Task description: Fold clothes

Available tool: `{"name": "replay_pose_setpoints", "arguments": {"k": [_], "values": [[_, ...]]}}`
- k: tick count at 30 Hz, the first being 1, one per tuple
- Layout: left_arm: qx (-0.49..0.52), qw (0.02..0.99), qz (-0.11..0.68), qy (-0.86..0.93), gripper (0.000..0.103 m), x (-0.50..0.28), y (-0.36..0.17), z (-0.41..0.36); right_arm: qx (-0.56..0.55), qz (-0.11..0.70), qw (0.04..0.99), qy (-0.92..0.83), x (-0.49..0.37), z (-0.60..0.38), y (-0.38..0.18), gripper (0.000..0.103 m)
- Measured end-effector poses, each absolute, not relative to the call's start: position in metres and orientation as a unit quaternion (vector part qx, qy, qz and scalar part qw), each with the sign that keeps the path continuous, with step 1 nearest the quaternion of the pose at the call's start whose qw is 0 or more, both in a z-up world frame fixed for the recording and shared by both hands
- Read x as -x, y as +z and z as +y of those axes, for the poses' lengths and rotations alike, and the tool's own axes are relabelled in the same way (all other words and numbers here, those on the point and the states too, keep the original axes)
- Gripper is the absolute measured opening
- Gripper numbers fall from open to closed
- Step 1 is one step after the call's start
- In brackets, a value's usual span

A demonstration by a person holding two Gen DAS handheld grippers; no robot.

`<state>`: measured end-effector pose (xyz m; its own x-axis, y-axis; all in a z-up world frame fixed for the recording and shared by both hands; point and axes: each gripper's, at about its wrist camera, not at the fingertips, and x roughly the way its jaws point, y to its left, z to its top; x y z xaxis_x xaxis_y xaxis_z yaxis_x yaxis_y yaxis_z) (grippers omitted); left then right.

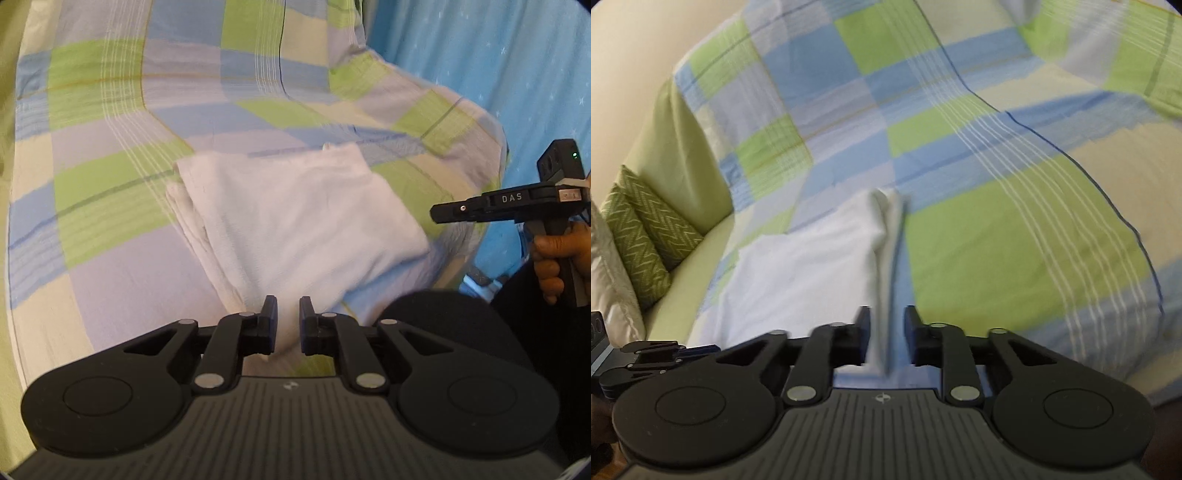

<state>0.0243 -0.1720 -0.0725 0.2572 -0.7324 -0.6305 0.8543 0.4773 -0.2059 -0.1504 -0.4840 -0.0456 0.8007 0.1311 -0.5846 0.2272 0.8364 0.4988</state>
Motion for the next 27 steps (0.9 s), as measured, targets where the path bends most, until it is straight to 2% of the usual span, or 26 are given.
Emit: {"name": "replay_pose_setpoints", "arguments": {"k": [2, 3, 6, 9, 10, 11, 12, 17, 20, 22, 24, 27], "values": [[-0.079, 0.793, 0.338, -0.501, 0.012, -0.031, -0.07, -0.177, -0.274, 0.308, 0.911, -0.016, 0.133, -0.486, -0.042, 0.036], [-0.083, 0.792, 0.34, -0.5, 0.016, -0.032, -0.073, -0.18, -0.267, 0.302, 0.915, -0.01, 0.122, -0.487, -0.041, 0.039], [-0.106, 0.783, 0.353, -0.501, 0.017, -0.035, -0.084, -0.191, -0.24, 0.29, 0.927, -0.003, 0.09, -0.494, -0.038, 0.048], [-0.112, 0.784, 0.344, -0.505, 0.018, -0.031, -0.087, -0.19, -0.243, 0.304, 0.921, -0.008, 0.063, -0.506, -0.046, 0.047], [-0.108, 0.783, 0.347, -0.504, 0.018, -0.031, -0.087, -0.189, -0.248, 0.308, 0.918, -0.012, 0.055, -0.511, -0.049, 0.041], [-0.106, 0.783, 0.348, -0.505, 0.018, -0.032, -0.087, -0.188, -0.255, 0.311, 0.916, -0.008, 0.051, -0.515, -0.05, 0.009], [-0.106, 0.782, 0.348, -0.505, 0.018, -0.032, -0.087, -0.187, -0.252, 0.306, 0.918, -0.002, 0.048, -0.517, -0.048, 0.004], [-0.106, 0.784, 0.347, -0.503, 0.018, -0.029, -0.087, -0.187, -0.207, 0.268, 0.941, 0.009, 0.045, -0.52, -0.028, 0.004], [-0.105, 0.787, 0.347, -0.5, 0.019, -0.028, -0.086, -0.188, -0.201, 0.304, 0.931, 0.0, 0.034, -0.525, -0.047, 0.005], [-0.099, 0.788, 0.351, -0.496, 0.019, -0.027, -0.085, -0.188, -0.198, 0.318, 0.927, -0.004, 0.032, -0.526, -0.056, 0.011], [-0.09, 0.791, 0.353, -0.492, 0.019, -0.027, -0.081, -0.187, -0.2, 0.315, 0.928, -0.007, 0.037, -0.528, -0.056, 0.029], [-0.075, 0.799, 0.341, -0.489, 0.02, -0.029, -0.068, -0.186, -0.192, 0.298, 0.935, -0.016, 0.054, -0.525, -0.042, 0.033]]}}
